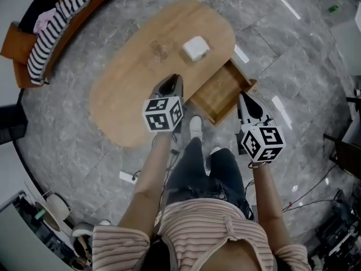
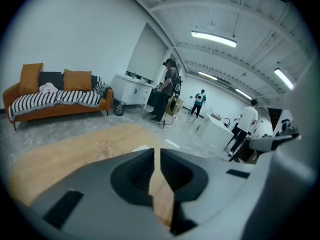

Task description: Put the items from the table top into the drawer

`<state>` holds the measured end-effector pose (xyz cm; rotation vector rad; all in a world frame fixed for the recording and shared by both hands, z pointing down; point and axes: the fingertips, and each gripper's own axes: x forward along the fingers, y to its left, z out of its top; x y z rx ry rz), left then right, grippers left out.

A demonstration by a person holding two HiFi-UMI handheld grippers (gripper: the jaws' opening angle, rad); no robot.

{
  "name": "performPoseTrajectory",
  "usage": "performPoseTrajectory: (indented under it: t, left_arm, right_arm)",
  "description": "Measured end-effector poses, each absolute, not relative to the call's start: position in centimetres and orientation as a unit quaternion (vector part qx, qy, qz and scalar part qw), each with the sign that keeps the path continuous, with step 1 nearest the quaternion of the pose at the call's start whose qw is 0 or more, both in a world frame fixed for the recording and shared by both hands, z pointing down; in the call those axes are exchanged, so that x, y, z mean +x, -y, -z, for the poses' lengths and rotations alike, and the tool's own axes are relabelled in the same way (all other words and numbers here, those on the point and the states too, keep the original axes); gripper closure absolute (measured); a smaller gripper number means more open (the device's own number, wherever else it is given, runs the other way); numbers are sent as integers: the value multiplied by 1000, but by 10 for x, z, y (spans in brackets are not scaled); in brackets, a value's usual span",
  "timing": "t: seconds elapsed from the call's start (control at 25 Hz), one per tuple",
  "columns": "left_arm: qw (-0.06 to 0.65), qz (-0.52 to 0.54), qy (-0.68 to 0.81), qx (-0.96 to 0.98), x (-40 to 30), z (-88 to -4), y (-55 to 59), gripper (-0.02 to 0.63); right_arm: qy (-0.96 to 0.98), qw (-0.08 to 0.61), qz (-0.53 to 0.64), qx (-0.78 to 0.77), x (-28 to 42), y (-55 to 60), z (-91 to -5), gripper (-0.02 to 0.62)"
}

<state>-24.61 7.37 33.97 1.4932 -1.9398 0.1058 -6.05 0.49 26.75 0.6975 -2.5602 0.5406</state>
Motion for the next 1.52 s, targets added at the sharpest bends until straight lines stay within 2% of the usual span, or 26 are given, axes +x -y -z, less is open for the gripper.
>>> performPoseTrajectory:
  t: [0.28,0.44,0.76,1.52]
  left_arm:
    - [382,-64,727,567,-255,-416,-28,584]
    - [415,-65,723,549,-261,-463,-5,531]
    - [452,-51,734,504,-285,-532,33,485]
    - [491,-47,748,444,-313,-600,78,476]
  right_arm:
    - [909,244,-217,259,-71,15,-320,588]
    - [905,254,-227,256,-77,25,-354,588]
    - [899,260,-249,250,-89,43,-412,588]
    - [889,277,-280,233,-97,49,-472,588]
